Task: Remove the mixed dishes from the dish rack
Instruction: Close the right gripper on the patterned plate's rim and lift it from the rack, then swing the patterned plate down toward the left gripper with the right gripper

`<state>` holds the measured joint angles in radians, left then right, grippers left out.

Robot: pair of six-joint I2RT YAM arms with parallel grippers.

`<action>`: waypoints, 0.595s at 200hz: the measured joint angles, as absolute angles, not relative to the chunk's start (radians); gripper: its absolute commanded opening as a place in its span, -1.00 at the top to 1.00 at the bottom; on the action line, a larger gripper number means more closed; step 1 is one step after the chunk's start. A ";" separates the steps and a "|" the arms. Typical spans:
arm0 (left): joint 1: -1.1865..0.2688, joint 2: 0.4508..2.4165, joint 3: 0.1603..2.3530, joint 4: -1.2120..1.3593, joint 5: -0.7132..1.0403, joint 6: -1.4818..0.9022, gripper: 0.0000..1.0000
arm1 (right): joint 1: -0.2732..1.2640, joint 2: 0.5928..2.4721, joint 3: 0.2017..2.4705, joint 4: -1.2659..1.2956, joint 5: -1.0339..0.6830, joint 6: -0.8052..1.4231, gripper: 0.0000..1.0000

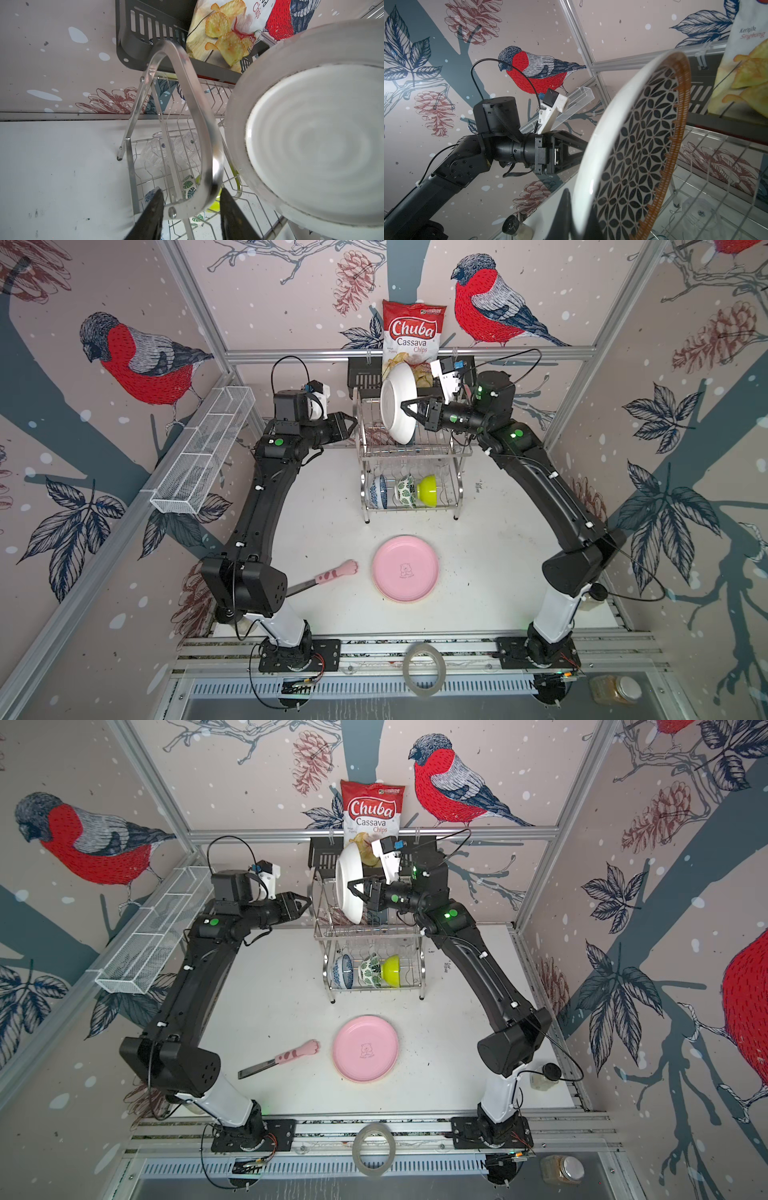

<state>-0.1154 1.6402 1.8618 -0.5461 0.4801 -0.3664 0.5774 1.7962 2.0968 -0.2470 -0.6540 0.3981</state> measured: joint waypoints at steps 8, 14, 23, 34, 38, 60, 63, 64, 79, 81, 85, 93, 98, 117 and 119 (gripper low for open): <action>-0.115 1.638 1.868 -0.552 0.468 -0.366 0.11 | 0.575 1.772 2.070 -0.239 -0.655 0.398 1.00; -0.115 1.637 1.873 -0.559 0.468 -0.366 0.10 | 0.575 1.752 2.047 -0.233 -0.656 0.398 1.00; -0.115 1.636 1.880 -0.568 0.466 -0.366 0.10 | 0.574 1.724 2.016 -0.227 -0.657 0.398 1.00; -0.115 1.633 1.888 -0.577 0.457 -0.366 0.08 | 0.571 1.685 1.977 -0.220 -0.658 0.398 1.00; -0.115 1.631 1.890 -0.581 0.452 -0.366 0.06 | 0.571 1.672 1.964 -0.217 -0.658 0.398 1.00; -0.115 1.617 1.901 -0.596 0.439 -0.365 -0.10 | 0.569 1.590 1.886 -0.203 -0.654 0.397 1.00; -0.115 1.614 1.902 -0.599 0.439 -0.365 -0.13 | 0.569 1.576 1.871 -0.199 -0.652 0.395 1.00; -0.115 1.614 1.903 -0.600 0.438 -0.365 -0.14 | 0.569 1.574 1.868 -0.199 -0.652 0.394 1.00; -0.115 1.595 1.906 -0.624 0.425 -0.361 -0.35 | 0.572 1.509 1.805 -0.192 -0.627 0.391 1.00; -0.115 1.591 1.906 -0.627 0.421 -0.361 -0.38 | 0.574 1.501 1.797 -0.192 -0.624 0.391 1.00; -0.115 1.586 1.906 -0.632 0.414 -0.361 -0.44 | 0.576 1.485 1.780 -0.189 -0.613 0.390 1.00; -0.115 1.575 1.907 -0.645 0.415 -0.359 -0.53 | 0.586 1.450 1.745 -0.189 -0.587 0.387 1.00; -0.115 1.567 1.907 -0.652 0.412 -0.358 -0.59 | 0.594 1.432 1.728 -0.189 -0.570 0.384 1.00; -0.115 1.538 1.907 -0.687 0.387 -0.347 -0.78 | 0.648 1.370 1.676 -0.210 -0.503 0.353 1.00; -0.115 1.535 1.906 -0.691 0.385 -0.345 -0.82 | 0.656 1.365 1.673 -0.213 -0.495 0.347 1.00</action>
<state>-0.1150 1.5352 1.9064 -0.6914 0.3851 -0.3450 0.6563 1.3651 1.6730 -0.2127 -0.4946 0.3470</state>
